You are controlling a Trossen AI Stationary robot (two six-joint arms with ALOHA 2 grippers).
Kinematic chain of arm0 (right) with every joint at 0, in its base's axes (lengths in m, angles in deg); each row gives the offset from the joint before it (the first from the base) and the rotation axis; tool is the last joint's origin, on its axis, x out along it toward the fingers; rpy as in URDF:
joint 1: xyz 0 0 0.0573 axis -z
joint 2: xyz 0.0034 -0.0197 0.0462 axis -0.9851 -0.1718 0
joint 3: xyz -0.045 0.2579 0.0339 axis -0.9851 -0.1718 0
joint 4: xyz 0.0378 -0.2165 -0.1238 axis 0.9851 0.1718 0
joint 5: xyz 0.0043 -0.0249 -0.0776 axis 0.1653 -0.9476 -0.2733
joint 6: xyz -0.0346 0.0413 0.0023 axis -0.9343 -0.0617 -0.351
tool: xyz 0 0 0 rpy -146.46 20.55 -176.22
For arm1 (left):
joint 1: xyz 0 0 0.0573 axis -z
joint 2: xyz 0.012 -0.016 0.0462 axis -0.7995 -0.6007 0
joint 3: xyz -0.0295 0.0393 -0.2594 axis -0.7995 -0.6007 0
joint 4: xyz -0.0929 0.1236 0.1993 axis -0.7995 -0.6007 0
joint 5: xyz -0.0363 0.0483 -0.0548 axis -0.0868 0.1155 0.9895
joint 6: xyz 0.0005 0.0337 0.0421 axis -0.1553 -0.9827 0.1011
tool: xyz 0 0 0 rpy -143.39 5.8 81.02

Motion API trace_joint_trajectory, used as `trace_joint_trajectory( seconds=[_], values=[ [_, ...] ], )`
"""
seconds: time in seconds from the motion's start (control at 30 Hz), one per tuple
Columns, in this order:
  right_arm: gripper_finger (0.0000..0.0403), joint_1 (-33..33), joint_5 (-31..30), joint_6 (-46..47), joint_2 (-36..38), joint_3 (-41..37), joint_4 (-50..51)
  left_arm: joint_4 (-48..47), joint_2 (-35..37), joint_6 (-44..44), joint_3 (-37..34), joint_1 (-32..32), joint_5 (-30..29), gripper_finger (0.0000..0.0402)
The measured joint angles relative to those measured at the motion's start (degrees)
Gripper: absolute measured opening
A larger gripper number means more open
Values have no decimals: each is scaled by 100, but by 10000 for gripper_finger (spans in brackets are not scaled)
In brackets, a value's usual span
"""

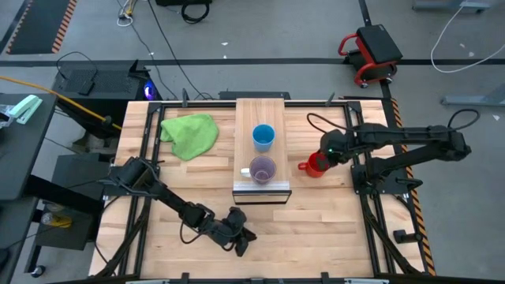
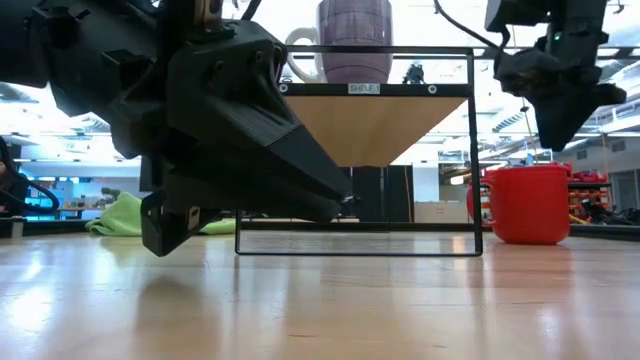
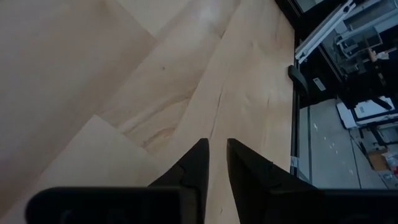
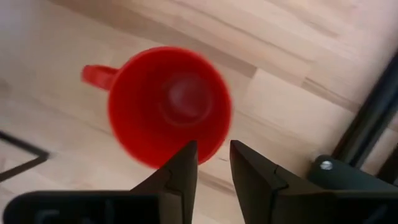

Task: Stack small to large cups/mugs on shelf
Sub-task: Put the red mug on the shelf

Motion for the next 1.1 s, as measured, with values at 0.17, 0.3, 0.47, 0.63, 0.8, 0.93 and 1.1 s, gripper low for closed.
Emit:
trace_joint_trajectory(
  seconds=[0.17,0.3,0.47,0.63,0.8,0.93,1.1],
  values=[
    [103,182,-34,-32,-40,-66,-10,-1,0,-3,0,-1,2,69],
    [103,341,-32,-39,-57,-214,-150,-3,0,-5,0,-18,2,65],
    [103,422,-8,-37,-57,-358,-289,-1,0,-5,0,-22,2,62],
    [103,423,3,-35,-103,-389,-410,-1,0,-5,0,-22,2,68],
    [103,423,10,-35,-324,-389,-428,-3,0,-9,0,-22,2,69],
    [103,423,10,-84,-550,-389,-531,-1,0,-7,0,-22,2,67],
    [103,428,9,-144,-708,-389,-529,-2,0,-3,0,-22,2,72]
  ],
)
